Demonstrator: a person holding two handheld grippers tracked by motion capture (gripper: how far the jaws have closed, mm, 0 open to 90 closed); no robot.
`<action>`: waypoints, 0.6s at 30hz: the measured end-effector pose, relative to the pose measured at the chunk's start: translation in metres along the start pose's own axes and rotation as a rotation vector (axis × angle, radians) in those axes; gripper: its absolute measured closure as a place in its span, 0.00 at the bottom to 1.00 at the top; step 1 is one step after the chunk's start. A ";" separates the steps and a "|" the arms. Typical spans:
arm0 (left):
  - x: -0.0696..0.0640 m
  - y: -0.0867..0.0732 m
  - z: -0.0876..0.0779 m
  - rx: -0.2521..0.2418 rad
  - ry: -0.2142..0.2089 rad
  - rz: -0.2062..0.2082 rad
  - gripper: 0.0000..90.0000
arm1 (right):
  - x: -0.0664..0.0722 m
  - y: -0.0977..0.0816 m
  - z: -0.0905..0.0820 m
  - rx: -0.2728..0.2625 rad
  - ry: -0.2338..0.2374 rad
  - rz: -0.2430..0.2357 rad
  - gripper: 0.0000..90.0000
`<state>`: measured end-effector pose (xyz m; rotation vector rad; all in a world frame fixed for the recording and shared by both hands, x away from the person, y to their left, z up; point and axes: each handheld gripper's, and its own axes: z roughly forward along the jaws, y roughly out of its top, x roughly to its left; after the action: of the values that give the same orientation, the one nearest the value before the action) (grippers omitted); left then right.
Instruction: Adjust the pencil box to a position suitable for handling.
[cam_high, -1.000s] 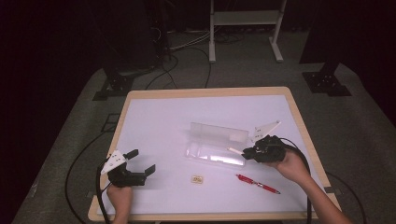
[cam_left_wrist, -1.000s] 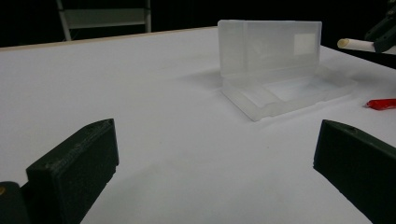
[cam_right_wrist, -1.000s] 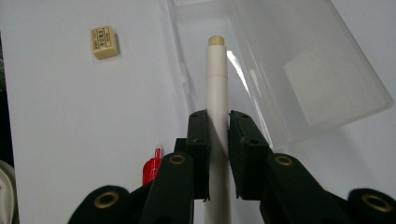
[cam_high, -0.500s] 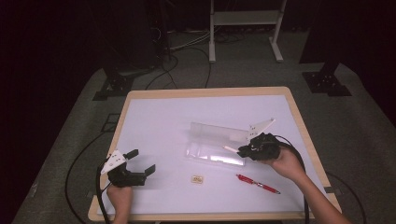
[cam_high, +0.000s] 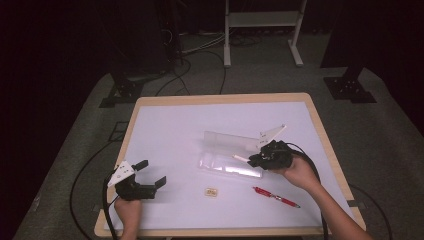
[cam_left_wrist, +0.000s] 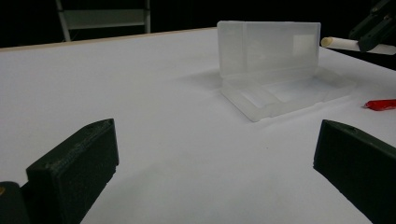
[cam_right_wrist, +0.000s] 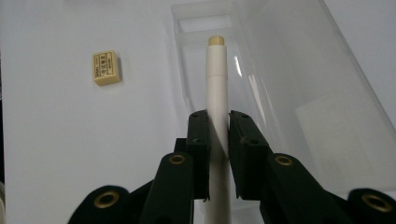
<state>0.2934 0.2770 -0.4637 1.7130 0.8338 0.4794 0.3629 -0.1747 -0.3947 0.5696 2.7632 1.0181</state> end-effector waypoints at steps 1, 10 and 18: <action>0.000 0.000 0.000 0.000 0.000 0.000 0.00 | 0.000 0.000 0.001 0.001 0.002 -0.001 0.87; 0.000 0.000 0.000 0.001 0.000 0.000 0.00 | -0.002 0.005 0.011 0.007 0.005 -0.003 0.87; 0.000 0.000 0.000 0.000 0.000 0.000 0.00 | -0.003 0.014 0.019 0.015 0.003 -0.016 0.87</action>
<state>0.2934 0.2769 -0.4637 1.7133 0.8342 0.4790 0.3743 -0.1551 -0.3999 0.5483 2.7754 0.9964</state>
